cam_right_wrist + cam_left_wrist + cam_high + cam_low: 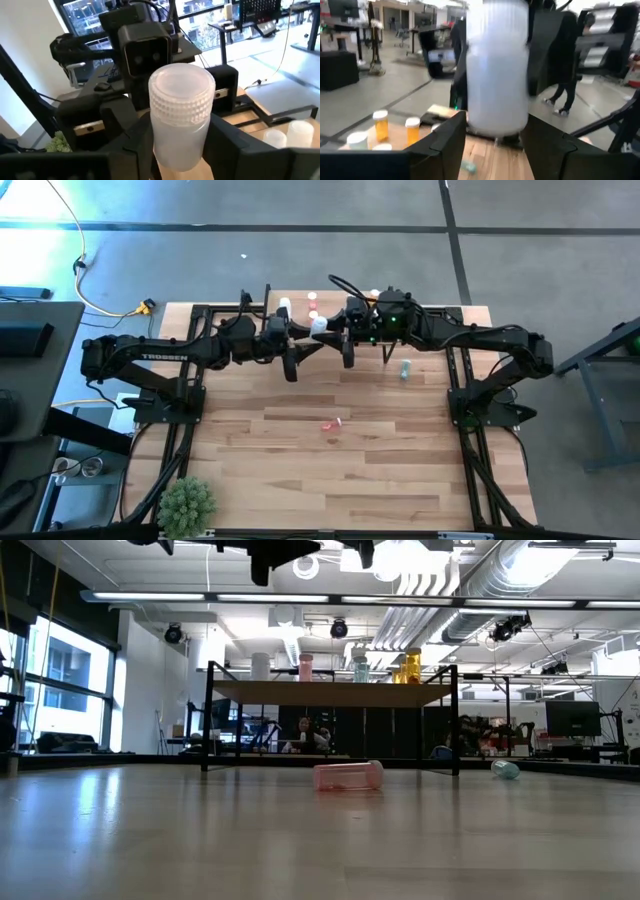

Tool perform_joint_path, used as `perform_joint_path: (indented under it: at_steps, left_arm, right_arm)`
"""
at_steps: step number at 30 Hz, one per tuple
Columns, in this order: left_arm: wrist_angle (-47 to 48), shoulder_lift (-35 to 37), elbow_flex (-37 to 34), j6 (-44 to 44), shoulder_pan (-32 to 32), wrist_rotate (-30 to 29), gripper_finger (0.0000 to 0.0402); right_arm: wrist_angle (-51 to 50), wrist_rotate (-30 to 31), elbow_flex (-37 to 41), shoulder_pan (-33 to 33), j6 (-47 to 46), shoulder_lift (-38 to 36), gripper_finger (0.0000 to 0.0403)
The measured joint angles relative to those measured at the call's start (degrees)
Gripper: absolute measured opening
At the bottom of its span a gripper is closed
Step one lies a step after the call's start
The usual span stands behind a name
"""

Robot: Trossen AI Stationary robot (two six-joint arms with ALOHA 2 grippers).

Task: Pick and place medicine bottles onto shelf by color
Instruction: Put the white pill bottle on the shelf aligned with the other white pill bottles

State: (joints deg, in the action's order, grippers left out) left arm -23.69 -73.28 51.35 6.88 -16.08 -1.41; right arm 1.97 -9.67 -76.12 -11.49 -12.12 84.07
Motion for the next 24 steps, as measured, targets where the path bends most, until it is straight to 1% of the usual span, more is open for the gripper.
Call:
perform_joint_path:
  at_steps: [5,7,10,12,15,19,24]
  left_arm:
    - [4.9,0.8,0.0,0.5,0.0,-0.4,0.0208]
    - [7.7,1.4,0.0,2.0,0.0,-0.3,0.0224]
    - [12.7,3.0,0.0,4.7,-0.2,0.8,0.0245]
    - [15.2,4.7,0.0,4.9,-0.5,2.3,0.0254]
    - [18.7,6.9,0.0,4.8,-0.5,3.5,0.0256]
    - [19.6,9.7,0.0,2.7,-0.5,3.5,0.0253]
    - [20.6,11.8,0.0,1.9,-0.5,3.5,0.0251]
  right_arm:
    - [-3.6,1.1,0.0,0.0,-2.6,0.0,0.0128]
    - [-5.6,1.1,0.0,0.0,-4.2,-0.1,0.0127]
    - [-10.1,1.2,0.0,0.5,-6.0,-0.1,0.0127]
    - [-12.8,1.2,0.0,1.2,-6.1,-0.1,0.0127]
    - [-17.4,1.2,0.0,2.1,-7.6,0.0,0.0127]
    - [-22.5,1.2,0.0,3.3,-11.0,0.8,0.0127]
    - [-23.3,1.0,0.0,6.6,-14.6,3.7,0.0126]
